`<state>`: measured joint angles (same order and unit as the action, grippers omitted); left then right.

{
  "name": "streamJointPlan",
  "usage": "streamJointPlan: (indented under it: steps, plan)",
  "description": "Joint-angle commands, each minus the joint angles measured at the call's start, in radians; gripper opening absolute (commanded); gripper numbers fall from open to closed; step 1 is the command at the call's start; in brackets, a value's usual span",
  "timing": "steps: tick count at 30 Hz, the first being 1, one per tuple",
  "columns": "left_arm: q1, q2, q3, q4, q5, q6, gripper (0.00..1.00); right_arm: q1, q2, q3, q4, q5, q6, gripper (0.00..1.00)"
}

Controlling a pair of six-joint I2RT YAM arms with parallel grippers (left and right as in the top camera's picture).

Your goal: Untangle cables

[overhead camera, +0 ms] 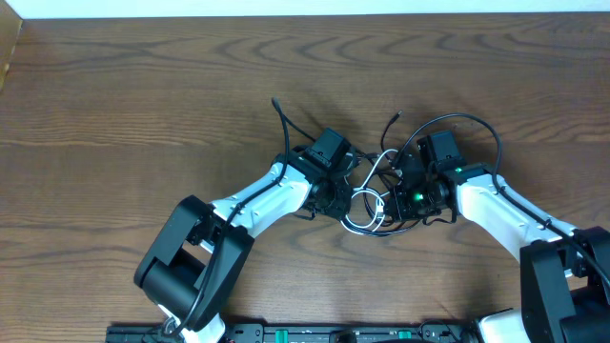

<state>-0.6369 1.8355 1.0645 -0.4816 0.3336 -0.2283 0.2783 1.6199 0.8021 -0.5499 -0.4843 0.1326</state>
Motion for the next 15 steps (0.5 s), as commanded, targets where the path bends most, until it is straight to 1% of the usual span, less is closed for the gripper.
streamJointPlan:
  steps: [1,8,11,15]
  plan:
    - [0.001,0.021,-0.016,-0.027,-0.014,0.006,0.48,0.008,-0.063,0.035,-0.026,-0.076,-0.019,0.01]
    - [0.001,0.021,-0.016,-0.039,-0.014,0.006,0.49,0.008,-0.261,0.170,-0.120,-0.105,-0.019,0.01]
    - [0.001,0.021,-0.016,-0.039,-0.014,0.006,0.48,0.008,-0.355,0.226,-0.119,-0.145,-0.018,0.01]
    - [0.001,0.021,-0.016,-0.042,-0.014,0.006,0.49,0.008,-0.466,0.279,-0.102,-0.140,-0.018,0.01]
